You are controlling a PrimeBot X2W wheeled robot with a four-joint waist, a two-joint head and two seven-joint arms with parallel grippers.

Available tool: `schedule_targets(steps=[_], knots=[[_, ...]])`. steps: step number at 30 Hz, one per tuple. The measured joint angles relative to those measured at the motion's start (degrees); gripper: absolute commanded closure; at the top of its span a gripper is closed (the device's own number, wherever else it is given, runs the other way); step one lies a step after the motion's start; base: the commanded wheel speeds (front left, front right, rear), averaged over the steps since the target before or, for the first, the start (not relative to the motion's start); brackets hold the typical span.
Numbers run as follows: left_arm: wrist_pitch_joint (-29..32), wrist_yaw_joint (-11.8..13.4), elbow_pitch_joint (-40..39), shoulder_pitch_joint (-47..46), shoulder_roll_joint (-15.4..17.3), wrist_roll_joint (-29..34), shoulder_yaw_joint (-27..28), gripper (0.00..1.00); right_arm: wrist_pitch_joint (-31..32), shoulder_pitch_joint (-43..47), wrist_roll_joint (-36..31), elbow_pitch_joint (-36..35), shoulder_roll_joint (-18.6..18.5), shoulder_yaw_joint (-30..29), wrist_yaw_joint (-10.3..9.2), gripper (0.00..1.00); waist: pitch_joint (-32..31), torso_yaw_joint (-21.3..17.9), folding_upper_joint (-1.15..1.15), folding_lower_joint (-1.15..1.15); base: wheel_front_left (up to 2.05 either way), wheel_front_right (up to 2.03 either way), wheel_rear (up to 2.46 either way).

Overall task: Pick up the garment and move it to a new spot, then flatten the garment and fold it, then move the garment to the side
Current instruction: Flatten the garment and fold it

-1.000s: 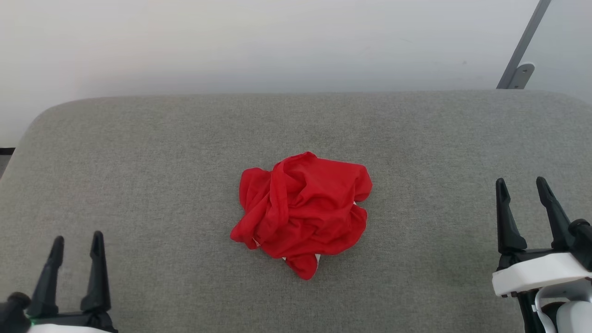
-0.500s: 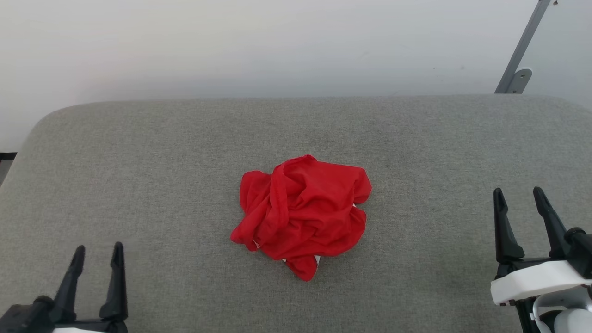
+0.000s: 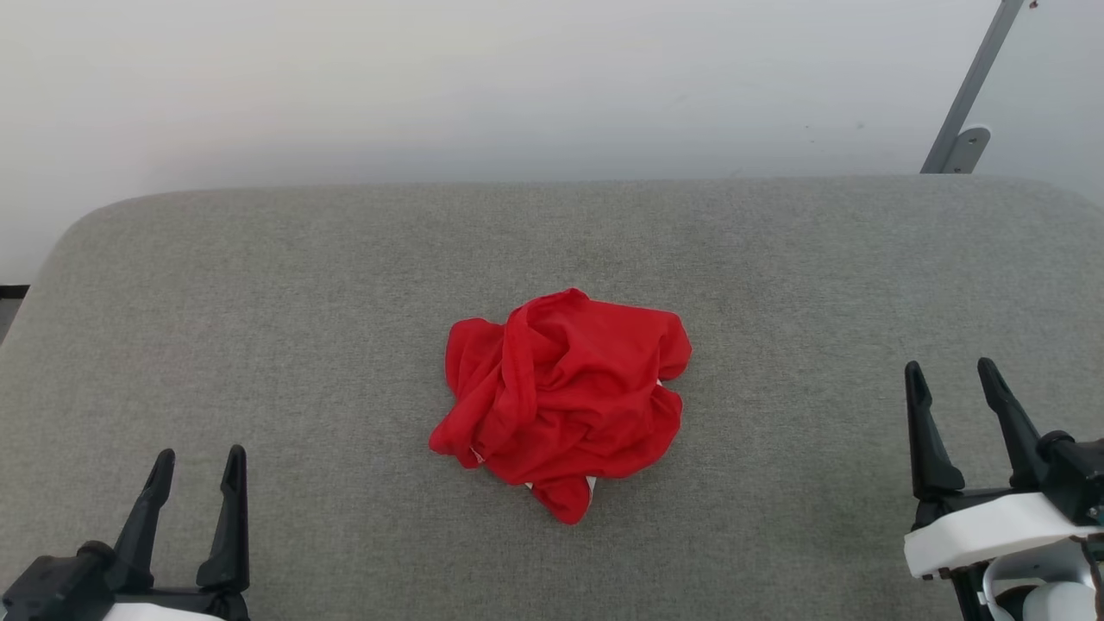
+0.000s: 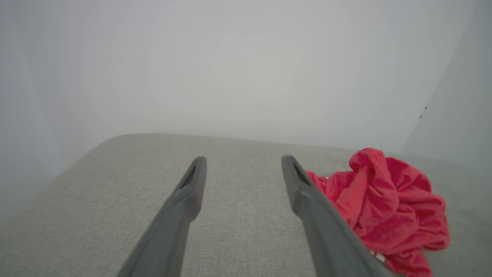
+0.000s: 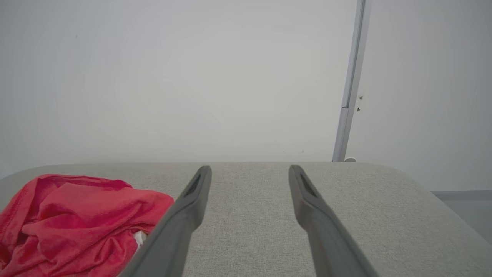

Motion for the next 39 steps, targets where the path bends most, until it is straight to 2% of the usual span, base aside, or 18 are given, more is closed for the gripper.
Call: schedule_targets(steps=[10,17,27,35,36,37,39], knots=[[0.00,0.00,-0.03,-0.98,-0.12,-0.09,-0.88,0.00,0.11,0.28,0.81,0.83,-0.11,2.16,0.00,0.00,0.00,1.71,0.00,0.00,0.00,0.00,0.00],[0.00,0.00,-0.11,-1.74,-0.23,-0.99,-1.66,0.00,4.49,-1.38,2.08,1.75,-1.67,9.48,0.00,0.00,1.02,5.23,0.00,0.00,0.00,0.00,0.00],[-0.01,0.00,1.07,-4.30,-0.55,-2.49,-4.95,0.00,20.67,-8.53,7.27,4.52,-9.07,24.05,0.01,0.00,3.41,12.27,0.00,0.00,0.00,0.00,0.00],[-0.01,0.00,2.37,-7.05,-1.63,-3.27,-6.90,0.00,33.83,-15.21,7.04,9.57,-12.89,29.08,0.01,0.00,5.91,16.98,0.00,0.00,0.00,0.00,0.00],[-0.01,0.00,2.42,-7.40,-1.75,-3.42,-6.99,0.00,34.90,-15.86,6.89,10.16,-12.95,29.43,0.01,0.60,6.21,17.43,0.00,0.00,0.00,0.00,0.00],[-0.01,0.00,2.52,-7.56,-1.83,-3.66,-7.00,0.00,35.70,-16.58,6.92,10.58,-12.95,29.83,0.01,0.96,6.52,17.82,0.00,0.00,0.00,0.00,0.00],[-0.01,0.00,2.66,-7.62,-1.93,-3.71,-7.01,0.00,36.42,-17.19,7.20,10.84,-12.94,30.22,0.01,1.00,6.80,18.14,0.00,0.00,0.00,0.00,0.00]])
